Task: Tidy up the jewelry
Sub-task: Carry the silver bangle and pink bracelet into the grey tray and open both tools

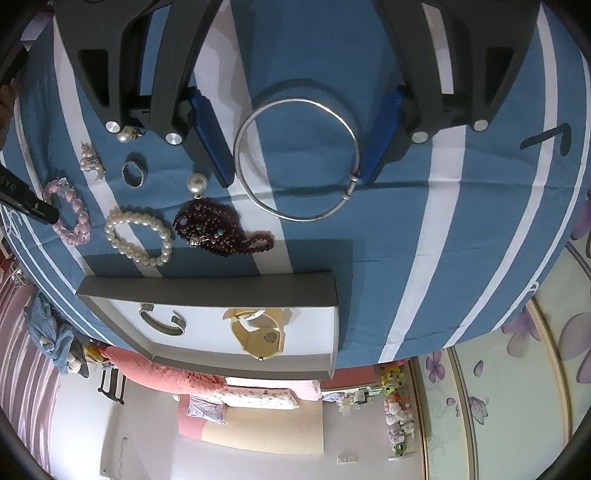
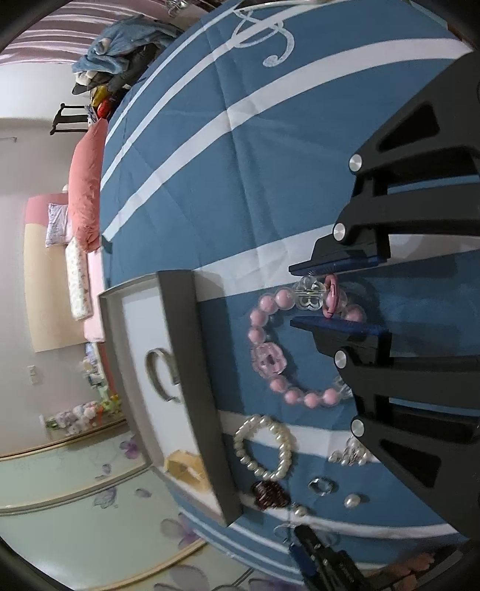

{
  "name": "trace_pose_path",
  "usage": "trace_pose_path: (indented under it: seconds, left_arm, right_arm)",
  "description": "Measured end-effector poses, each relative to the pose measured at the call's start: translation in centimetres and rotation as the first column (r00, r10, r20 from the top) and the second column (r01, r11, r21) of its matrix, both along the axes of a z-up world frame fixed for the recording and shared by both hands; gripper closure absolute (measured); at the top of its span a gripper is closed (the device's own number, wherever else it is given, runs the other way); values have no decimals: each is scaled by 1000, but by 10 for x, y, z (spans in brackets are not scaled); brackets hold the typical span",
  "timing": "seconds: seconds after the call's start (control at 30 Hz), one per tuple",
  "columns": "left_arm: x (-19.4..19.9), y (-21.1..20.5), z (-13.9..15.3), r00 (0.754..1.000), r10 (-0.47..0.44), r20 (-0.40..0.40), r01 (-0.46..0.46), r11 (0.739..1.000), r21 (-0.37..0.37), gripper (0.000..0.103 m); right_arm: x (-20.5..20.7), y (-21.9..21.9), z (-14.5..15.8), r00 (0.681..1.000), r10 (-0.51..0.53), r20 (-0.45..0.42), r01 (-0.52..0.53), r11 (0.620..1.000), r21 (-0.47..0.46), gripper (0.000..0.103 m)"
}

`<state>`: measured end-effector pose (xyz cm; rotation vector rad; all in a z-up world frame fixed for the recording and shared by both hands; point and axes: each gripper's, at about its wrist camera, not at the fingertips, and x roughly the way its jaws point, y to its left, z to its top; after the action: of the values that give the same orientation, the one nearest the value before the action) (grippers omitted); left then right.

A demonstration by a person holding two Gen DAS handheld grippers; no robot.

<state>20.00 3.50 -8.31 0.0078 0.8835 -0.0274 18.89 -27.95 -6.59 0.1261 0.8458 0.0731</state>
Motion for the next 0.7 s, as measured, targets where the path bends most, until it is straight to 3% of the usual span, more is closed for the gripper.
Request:
trace_pose_path:
  seconds: [0.17, 0.37, 0.57, 0.7]
  left_arm:
    - [-3, 0, 7, 1000, -4, 30, 4, 1000, -4, 35]
    - [-14, -2, 25, 993, -5, 115, 7, 1000, -14, 35]
    - [-27, -4, 48, 974, -2, 228, 6, 1000, -15, 35]
    - [-38, -4, 69, 944, 19, 329, -12, 1000, -22, 35]
  right_arm:
    - [-10, 1, 23, 991, 36, 132, -43, 998, 45, 80]
    - [-25, 5, 53, 952, 79, 295, -112, 989, 94, 80]
    - [-32, 3, 78, 916, 76, 393, -137, 982, 130, 80]
    - [-32, 6, 90, 897, 82, 434, -155, 978, 137, 80]
